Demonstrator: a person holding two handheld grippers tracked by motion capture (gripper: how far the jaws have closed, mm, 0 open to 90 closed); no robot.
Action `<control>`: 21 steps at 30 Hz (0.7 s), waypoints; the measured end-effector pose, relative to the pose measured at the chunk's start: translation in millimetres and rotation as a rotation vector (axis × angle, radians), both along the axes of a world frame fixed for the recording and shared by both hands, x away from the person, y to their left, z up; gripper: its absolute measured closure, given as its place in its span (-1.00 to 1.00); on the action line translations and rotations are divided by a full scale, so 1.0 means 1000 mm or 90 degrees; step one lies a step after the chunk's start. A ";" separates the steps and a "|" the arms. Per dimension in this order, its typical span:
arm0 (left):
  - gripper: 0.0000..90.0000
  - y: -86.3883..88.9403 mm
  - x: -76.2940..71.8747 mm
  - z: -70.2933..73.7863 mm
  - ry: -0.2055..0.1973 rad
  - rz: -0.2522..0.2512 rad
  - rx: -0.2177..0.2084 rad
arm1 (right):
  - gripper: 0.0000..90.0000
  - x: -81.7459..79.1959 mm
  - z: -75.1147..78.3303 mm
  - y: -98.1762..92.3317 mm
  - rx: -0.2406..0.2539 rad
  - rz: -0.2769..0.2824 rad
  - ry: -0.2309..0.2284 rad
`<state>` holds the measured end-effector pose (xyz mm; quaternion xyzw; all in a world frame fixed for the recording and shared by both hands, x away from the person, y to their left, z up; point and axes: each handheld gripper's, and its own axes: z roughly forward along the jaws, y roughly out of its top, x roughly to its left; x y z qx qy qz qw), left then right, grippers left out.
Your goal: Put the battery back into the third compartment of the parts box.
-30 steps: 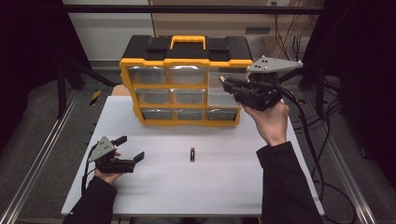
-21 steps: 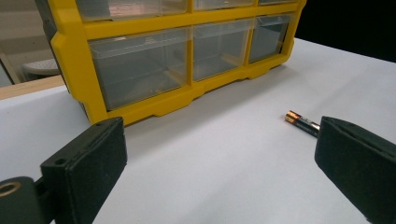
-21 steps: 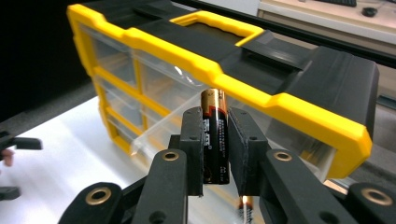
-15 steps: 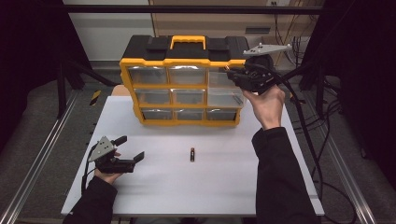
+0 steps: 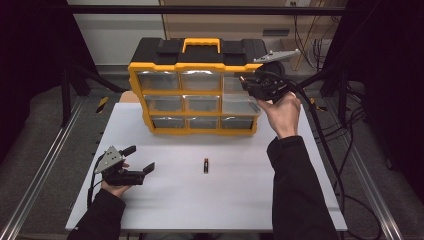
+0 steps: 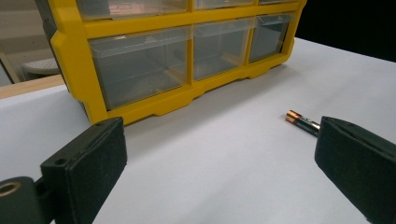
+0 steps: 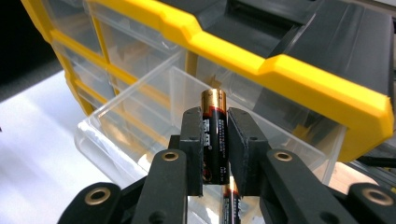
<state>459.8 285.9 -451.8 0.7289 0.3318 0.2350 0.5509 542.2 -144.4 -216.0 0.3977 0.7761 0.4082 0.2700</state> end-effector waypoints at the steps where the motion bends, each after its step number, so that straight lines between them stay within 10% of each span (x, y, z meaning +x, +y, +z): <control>1: -0.96 0.000 0.000 0.000 0.000 0.000 0.000 | 0.70 0.000 -0.001 0.000 -0.008 0.001 0.000; 11: -0.96 0.000 0.000 0.000 0.001 0.000 0.000 | 0.48 -0.002 -0.003 0.003 -0.018 -0.002 -0.001; 21: -0.96 0.000 0.000 0.000 -0.001 -0.001 0.002 | -0.62 -0.037 0.008 -0.007 0.078 0.016 -0.166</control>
